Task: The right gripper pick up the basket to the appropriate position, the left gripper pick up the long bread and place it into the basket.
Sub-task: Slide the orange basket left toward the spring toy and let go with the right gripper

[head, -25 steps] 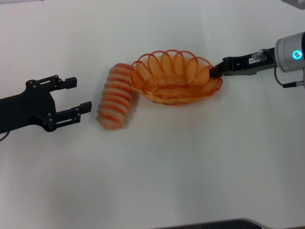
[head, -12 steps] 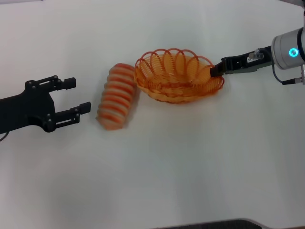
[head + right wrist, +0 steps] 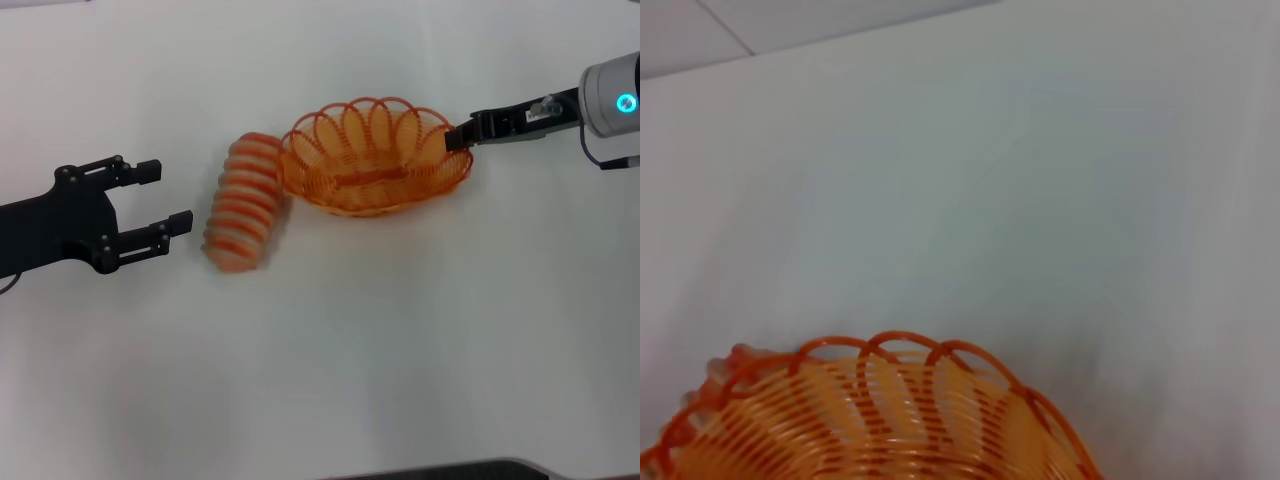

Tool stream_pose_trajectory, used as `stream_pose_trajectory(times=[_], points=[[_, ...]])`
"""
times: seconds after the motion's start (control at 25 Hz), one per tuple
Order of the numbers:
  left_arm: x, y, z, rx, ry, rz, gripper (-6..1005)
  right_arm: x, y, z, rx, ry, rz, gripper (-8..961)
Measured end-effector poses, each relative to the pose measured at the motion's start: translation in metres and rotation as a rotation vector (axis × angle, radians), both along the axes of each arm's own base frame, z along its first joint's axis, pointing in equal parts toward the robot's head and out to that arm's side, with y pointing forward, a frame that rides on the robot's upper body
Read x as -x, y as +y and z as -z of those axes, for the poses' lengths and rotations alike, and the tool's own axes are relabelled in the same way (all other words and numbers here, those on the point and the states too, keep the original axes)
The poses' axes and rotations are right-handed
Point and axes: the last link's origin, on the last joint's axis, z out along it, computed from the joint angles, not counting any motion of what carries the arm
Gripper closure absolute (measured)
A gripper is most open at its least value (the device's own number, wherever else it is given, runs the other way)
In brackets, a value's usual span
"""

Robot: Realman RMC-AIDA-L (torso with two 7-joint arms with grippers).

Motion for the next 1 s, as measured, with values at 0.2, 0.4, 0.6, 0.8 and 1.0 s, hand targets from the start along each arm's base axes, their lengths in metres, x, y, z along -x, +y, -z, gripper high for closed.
stream_pose_trajectory(times=[0.2,0.4,0.6,0.8,1.0], points=[[0.0001,0.0002,-0.0001,-0.002,-0.001,-0.002,284,0.0019,-0.0009,-0.0028,0.005,0.004,-0.011,886],[0.0,0.0,0.001,0.0,-0.001,-0.003,284,0.0024,-0.0008,-0.0029,0.007,0.002,-0.012,885],[0.0007,-0.0001,0.0008,-0.002,0.002,-0.005,284,0.0024,-0.0014,-0.0018,0.014,-0.004,-0.012,885],[0.0015,0.0005,0.0007,-0.006,0.007,-0.009,284,0.0028,-0.0012,-0.0005,0.018,-0.012,-0.013,886],[0.0016,0.0004,0.0008,-0.005,0.008,-0.009,284,0.0035,-0.0005,-0.0006,0.016,-0.013,-0.014,885]])
